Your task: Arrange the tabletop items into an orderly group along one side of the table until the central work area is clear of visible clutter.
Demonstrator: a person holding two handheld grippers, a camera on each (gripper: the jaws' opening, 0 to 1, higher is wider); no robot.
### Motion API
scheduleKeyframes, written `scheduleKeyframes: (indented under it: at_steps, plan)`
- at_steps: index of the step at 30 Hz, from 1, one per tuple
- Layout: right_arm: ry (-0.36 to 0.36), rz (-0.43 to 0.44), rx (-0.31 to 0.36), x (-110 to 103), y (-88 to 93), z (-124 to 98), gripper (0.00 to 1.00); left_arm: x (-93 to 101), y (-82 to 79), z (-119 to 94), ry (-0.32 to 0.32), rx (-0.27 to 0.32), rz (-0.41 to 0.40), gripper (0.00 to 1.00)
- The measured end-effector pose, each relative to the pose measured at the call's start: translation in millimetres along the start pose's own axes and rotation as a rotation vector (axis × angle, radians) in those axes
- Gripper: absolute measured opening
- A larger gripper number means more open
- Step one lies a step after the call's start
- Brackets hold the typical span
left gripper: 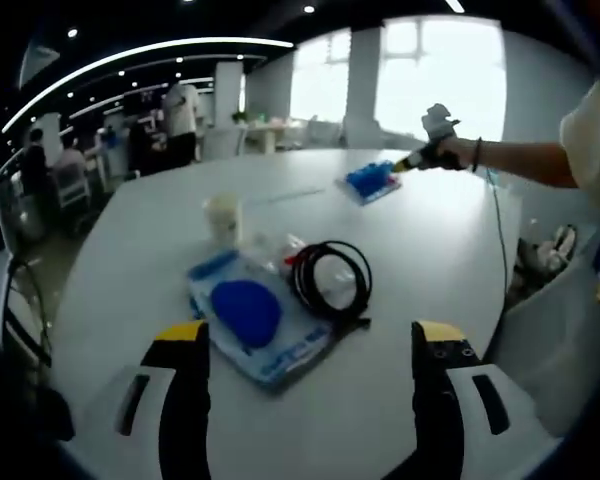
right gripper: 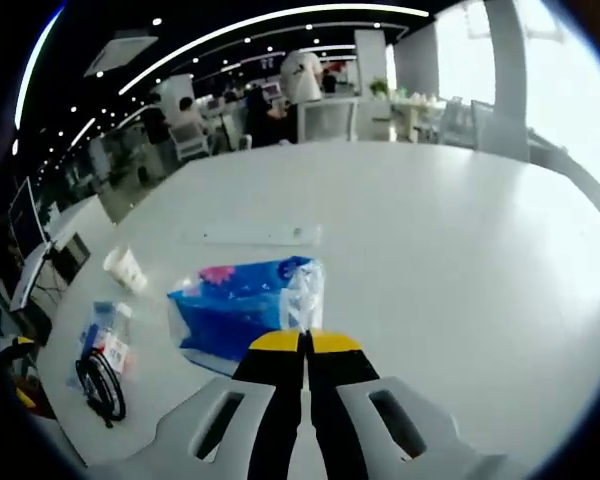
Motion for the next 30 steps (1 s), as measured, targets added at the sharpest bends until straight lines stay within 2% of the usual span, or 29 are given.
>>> scheduleKeyframes:
  at_steps: [9,16,22,30]
  plan:
    - [-0.021,0.011,-0.002,10,-3.3,25,0.01,-5.7,4.0,1,-0.025,-0.016,-0.008,0.80]
    - [-0.012,0.019,-0.010,25,-6.1,45,0.01,-8.2,6.6,2,-0.039,-0.030,-0.003,0.80]
    - [-0.032,0.058,-0.022,35,-4.9,61,0.01,-10.5,8.1,1,-0.062,-0.041,0.006,0.80]
    - [-0.023,0.069,-0.041,35,1.6,77,0.01,-16.6,11.7,0,-0.091,-0.059,-0.003,0.80]
Point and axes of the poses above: the point that each gripper's makers call its tool centre point, and the gripper's own axes: z roughly forward along the fingers, x roughly to its right, y roughly out of its underside, the point moved 10 cm from there along -z, roughly backward along the fingers, and after that the axes turned 9 degrees about -x, right-handed, at the moved point
